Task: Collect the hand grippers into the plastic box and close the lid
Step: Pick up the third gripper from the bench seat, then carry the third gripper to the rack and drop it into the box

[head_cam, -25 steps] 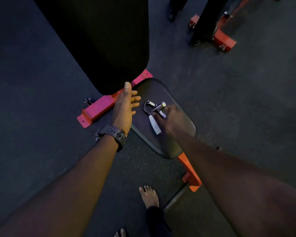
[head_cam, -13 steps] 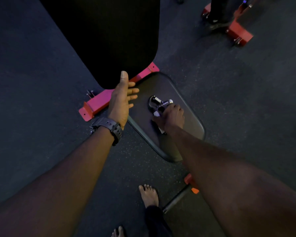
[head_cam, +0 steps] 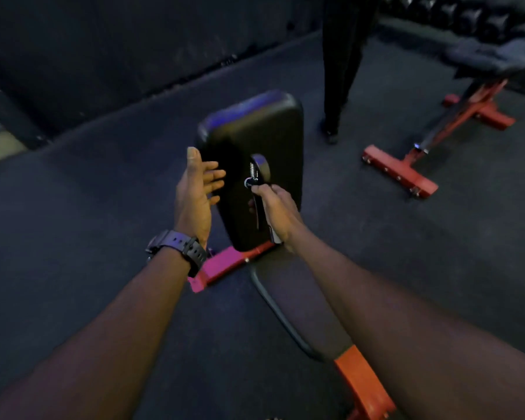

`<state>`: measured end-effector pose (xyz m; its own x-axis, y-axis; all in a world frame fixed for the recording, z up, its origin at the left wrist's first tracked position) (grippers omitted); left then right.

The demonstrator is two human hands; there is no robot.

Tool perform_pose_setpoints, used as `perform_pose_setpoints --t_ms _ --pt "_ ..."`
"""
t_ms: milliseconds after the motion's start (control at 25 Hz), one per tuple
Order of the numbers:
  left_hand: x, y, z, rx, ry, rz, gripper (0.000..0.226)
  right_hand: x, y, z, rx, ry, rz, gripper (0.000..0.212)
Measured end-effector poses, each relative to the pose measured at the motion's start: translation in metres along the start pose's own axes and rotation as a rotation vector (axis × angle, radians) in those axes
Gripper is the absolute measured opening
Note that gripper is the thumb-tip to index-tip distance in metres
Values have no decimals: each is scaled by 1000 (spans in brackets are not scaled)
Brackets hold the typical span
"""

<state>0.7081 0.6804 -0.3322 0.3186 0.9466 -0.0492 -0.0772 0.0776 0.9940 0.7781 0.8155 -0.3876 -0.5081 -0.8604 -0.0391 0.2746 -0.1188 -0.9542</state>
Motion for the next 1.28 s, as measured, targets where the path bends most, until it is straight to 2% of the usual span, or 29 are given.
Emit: perform_pose_setpoints --t_ms 160,360,480,600,720,880,1040,1160,1280 --pt "-104 139 35 160 176 21 69 81 -150 57 -210 -208 36 58" --pt "-296 283 164 414 456 6 60 261 -296 209 -469 -535 31 69" --pt "-415 329 280 482 693 -75 59 373 -331 329 -549 -767 -50 67" --pt "-527 356 428 527 942 -153 60 475 -339 478 -565 -959 -144 51" --pt "-602 369 571 548 1175 -248 72 554 -325 615 -547 -1114 -218 42" --pt "-645 365 737 528 1463 -293 75 616 -287 767 -514 -1370 -182 50" --pt "-644 348 880 498 1790 -302 72 635 -253 899 -491 -1635 -140 58" --pt "-626 339 950 413 1973 -373 79 631 -232 966 -496 -1780 -129 60" --pt "-606 334 987 368 2081 -416 71 621 -216 1006 -529 -1912 -98 57"
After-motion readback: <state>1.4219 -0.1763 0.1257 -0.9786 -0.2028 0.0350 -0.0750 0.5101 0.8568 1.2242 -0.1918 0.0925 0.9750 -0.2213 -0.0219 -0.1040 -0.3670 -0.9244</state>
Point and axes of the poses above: each hand's wrist, its own z-axis away from the middle knuckle, its own x-axis out of the palm, y = z × x, the point moved 4 cm from there along -z, towards the middle knuckle
